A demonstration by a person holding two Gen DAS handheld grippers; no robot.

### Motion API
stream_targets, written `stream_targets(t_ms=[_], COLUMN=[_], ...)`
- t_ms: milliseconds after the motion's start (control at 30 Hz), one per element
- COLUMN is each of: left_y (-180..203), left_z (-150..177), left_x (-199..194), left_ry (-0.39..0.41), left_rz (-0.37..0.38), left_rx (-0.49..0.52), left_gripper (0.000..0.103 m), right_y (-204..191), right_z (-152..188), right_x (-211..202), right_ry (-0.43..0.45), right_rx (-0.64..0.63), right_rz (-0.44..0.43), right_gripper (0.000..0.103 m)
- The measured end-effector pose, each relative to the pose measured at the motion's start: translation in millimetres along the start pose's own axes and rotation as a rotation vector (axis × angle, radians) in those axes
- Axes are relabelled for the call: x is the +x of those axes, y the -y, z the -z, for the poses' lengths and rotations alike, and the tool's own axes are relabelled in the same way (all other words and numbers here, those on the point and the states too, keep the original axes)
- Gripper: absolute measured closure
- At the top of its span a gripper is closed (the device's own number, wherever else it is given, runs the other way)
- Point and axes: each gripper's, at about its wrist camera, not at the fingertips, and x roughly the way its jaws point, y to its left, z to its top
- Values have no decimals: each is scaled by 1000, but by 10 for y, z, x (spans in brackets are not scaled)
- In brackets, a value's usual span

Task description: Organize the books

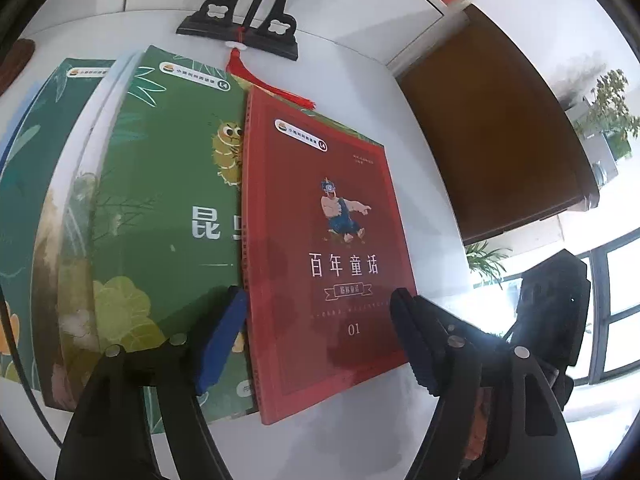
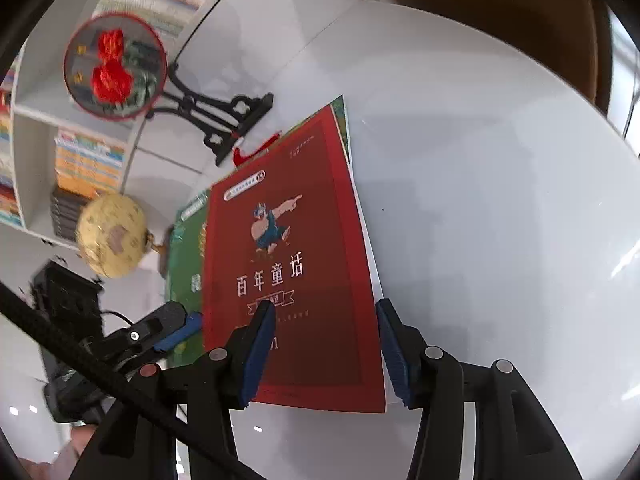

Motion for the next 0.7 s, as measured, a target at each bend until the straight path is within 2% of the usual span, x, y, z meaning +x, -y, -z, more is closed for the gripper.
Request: stream_targets(t_ms=[100, 133, 167, 200, 233, 300, 333, 400, 433, 500, 567, 633, 700], left_y=[-37, -38, -32, 6, 97, 299, 335, 288, 239, 74, -19, -54, -32], left_z=[-18, -21, -19, -11, -1, 26, 42, 81, 104, 202, 259, 244, 174], left_x=[-32, -89, -93, -38, 18, 78, 88, 57, 22, -95, -121, -123, -114], left_ry=[0, 17, -4, -52, -82, -68, -60, -57, -60, -57, -49, -31, -27], left_rz=[83, 138, 271, 363, 352, 185, 113, 27, 0, -4, -22, -3, -42], left_rx=[-22, -24, -41, -70, -52, 81, 106, 78, 49, -29, -36, -31, -35], left_gripper=[33, 39, 68, 70, 70, 69, 68, 67, 63, 55, 54, 54, 53], right_y=[-56, -56, -51, -35, -13, 5, -21, -48, -36, 11, 17, 9, 5], right_z=[-1, -9, -21, -33, -35, -32, -33, -21, -12, -9, -13, -11, 1], right_x=[20, 16, 21, 23, 30, 46, 51, 51, 43, 28, 28, 33, 33], right_ry=[3, 4, 0, -7, -14, -24, -25, -23, -19, -14, -15, -16, -13], right_rx=[-44, -54, -62, -66, -59, -51, -69, -77, -67, -47, -40, -46, -54], right_rz=[46, 59, 62, 56, 37, 5, 19, 30, 26, 6, -4, -4, -2], right_gripper=[48, 48, 48, 48, 48, 48, 48, 48, 50, 50, 50, 50, 50])
